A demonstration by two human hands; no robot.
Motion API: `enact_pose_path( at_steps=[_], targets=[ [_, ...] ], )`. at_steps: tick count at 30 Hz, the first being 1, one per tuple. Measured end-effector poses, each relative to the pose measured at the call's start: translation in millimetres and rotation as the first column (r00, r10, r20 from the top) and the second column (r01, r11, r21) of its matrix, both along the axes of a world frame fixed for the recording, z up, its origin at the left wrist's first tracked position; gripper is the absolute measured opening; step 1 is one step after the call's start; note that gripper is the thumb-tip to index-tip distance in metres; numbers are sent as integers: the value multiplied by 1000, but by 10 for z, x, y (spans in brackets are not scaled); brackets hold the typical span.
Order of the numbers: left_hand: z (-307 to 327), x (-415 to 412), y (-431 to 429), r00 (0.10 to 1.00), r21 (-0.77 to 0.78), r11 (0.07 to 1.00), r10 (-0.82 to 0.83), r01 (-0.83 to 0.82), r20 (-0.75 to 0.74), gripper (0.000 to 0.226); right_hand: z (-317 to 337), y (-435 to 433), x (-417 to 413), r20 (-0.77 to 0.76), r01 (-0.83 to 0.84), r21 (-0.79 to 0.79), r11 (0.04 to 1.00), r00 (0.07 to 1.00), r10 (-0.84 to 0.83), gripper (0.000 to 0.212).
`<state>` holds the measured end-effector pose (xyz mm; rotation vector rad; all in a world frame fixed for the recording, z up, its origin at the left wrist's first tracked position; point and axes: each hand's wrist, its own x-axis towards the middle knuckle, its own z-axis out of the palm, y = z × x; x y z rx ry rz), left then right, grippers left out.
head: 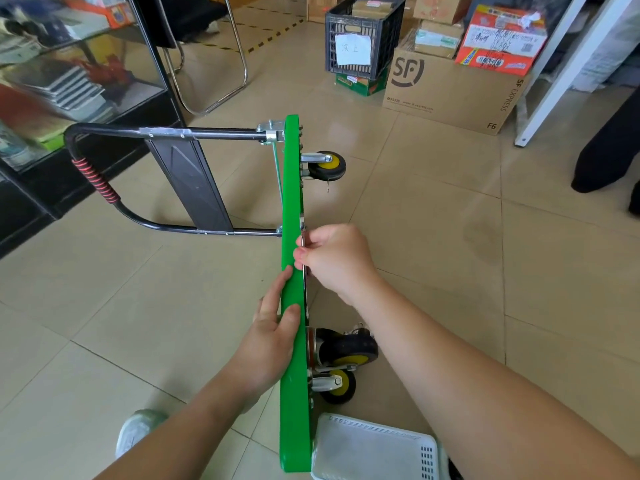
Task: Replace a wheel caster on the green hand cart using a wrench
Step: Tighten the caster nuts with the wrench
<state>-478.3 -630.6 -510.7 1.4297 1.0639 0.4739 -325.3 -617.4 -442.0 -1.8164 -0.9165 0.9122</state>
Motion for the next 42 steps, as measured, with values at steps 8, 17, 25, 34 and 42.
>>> enact_pose_path(
  at_steps=[8,17,25,34,42],
  targets=[
    [-11,-7,13,1000,-17,1000,0,0,-12,50,296,-133,94,-153,-106,75,992,981,116,7],
    [54,-2,4,1000,-45,999,-18,19,16,50,298,-909,-40,28,-140,296,945,990,138,26],
    [76,-2,-15,999,-44,999,-23,24,32,49,-78,-1199,-230,87,-102,493,864,994,68,35],
    [79,-13,-20,998,-32,999,-40,42,52,46,-219,-1010,-323,243,-144,563,814,970,4,29],
    [64,-8,-2,999,5,999,-46,46,29,52,-194,-849,-295,209,-183,461,868,973,94,21]
  ],
)
